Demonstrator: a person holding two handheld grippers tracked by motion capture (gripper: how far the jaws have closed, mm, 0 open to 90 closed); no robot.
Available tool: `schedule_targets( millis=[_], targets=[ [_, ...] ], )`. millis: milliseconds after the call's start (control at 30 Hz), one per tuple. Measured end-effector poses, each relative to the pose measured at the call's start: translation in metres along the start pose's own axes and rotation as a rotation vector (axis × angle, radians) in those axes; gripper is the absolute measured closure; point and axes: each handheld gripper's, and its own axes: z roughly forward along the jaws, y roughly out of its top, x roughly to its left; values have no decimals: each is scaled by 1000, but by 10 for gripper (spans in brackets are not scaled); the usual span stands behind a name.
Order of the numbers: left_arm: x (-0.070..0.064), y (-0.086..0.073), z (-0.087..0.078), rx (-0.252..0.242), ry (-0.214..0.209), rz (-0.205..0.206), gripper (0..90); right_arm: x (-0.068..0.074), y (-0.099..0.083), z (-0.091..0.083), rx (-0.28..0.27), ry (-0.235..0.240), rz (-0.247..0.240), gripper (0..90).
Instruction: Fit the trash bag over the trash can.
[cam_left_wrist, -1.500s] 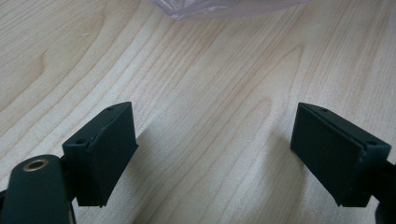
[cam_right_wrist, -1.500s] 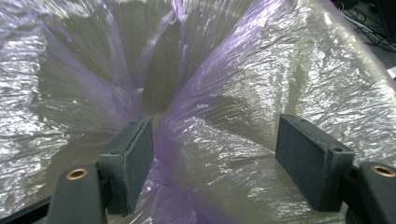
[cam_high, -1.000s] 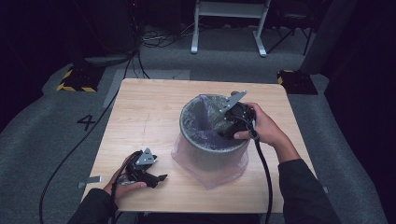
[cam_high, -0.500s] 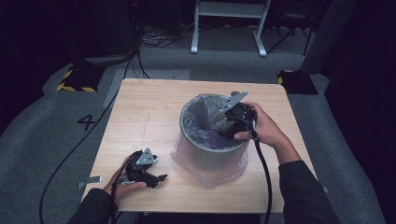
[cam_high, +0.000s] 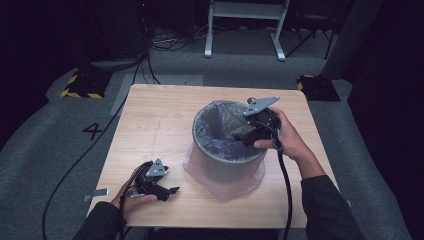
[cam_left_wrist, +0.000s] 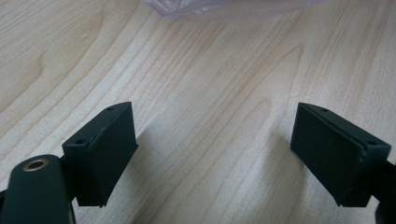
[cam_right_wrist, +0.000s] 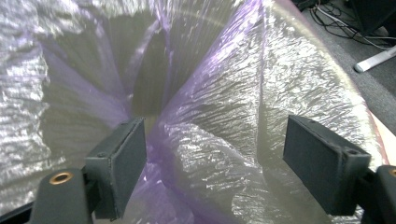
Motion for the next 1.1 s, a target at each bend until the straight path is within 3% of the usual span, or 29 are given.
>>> schedule_targets(
  millis=[233, 633, 867, 1100],
  targets=[
    [0, 0, 0, 1, -2, 2, 138, 3, -1, -15, -80, 15, -8, 176],
    [0, 0, 0, 0, -4, 4, 139, 6, -8, -41, -108, -15, -43, 186],
    [0, 0, 0, 0, -3, 5, 139, 8, -16, -59, -138, -25, -38, 186],
    [0, 0, 0, 0, 0, 4, 140, 11, -26, -68, -118, -54, -24, 192]
  ],
)
